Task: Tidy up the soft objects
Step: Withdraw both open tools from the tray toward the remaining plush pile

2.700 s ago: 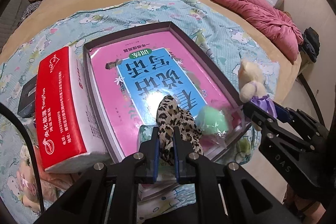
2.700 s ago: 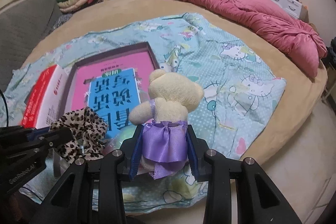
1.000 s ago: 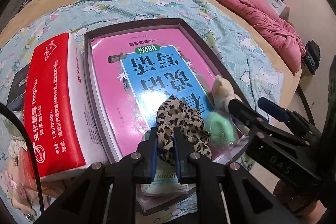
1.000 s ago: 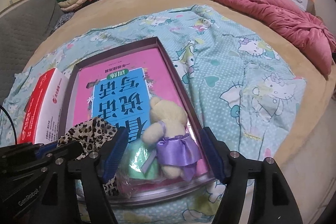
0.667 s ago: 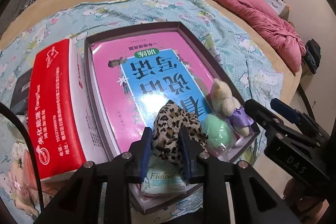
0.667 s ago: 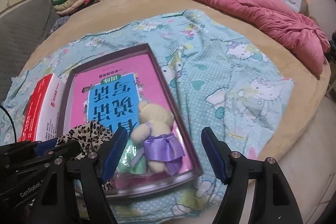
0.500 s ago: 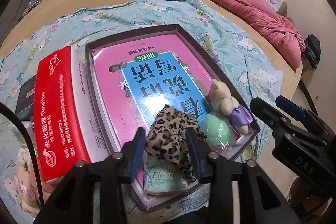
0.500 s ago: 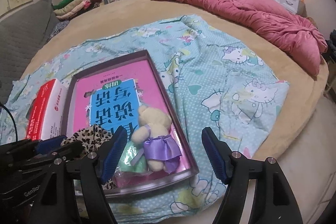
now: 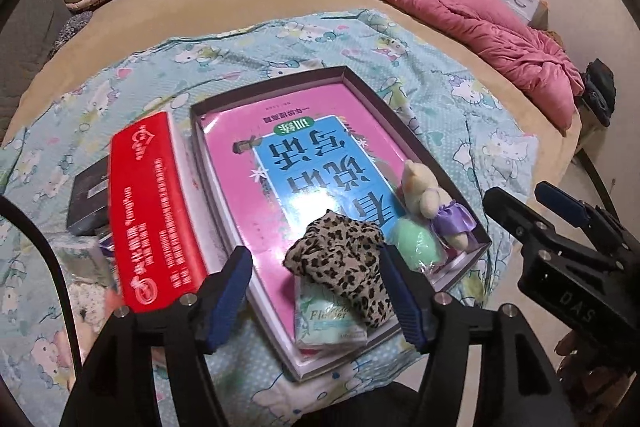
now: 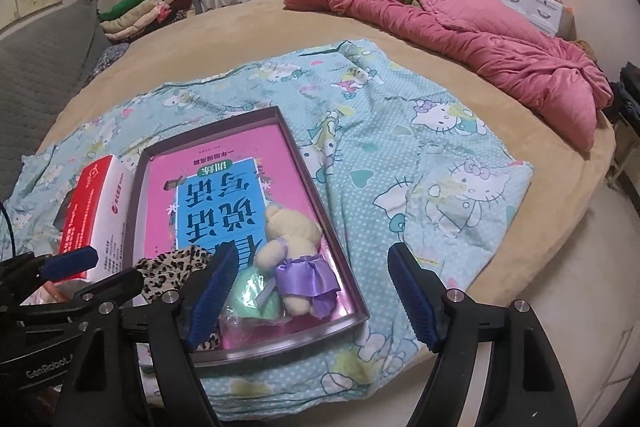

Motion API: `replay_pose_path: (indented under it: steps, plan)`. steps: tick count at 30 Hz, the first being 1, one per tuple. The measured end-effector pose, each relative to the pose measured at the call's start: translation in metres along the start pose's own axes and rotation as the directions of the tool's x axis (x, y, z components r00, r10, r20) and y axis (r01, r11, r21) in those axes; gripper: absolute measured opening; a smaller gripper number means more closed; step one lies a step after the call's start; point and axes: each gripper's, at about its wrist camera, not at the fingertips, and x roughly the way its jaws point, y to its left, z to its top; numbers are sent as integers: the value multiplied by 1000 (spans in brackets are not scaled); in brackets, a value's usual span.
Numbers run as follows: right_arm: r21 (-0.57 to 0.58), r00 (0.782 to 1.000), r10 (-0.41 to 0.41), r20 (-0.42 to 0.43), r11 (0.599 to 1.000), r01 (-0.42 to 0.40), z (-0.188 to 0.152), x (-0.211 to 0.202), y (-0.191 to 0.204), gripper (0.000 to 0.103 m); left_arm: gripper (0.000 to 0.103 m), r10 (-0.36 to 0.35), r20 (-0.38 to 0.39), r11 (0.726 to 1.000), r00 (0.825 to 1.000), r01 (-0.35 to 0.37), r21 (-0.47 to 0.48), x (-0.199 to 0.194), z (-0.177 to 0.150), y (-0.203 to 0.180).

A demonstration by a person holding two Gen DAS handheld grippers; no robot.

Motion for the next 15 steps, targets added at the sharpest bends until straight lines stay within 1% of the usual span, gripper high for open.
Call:
replay_pose_path:
  steps: [2, 5, 10, 15]
  plan:
    - [-5, 1000, -2, 2, 1000, 2, 1, -4, 3, 79, 71, 6, 9, 1000, 1000, -6, -6, -6, -1, 3]
    - [-10, 1000, -7, 6, 1000, 7, 2, -10, 9, 80, 73, 18, 16, 1000, 1000, -18, -16, -16, -4, 10]
    - [-13, 1000, 10, 10, 1000, -9, 4, -20, 21, 81, 79, 34, 42, 999, 999, -33, -32, -36, -8, 22]
    - [-40, 1000, 6, 29, 999, -5, 7, -35, 35, 82, 81, 44, 69, 998, 997, -40, -51, -55, -12, 32]
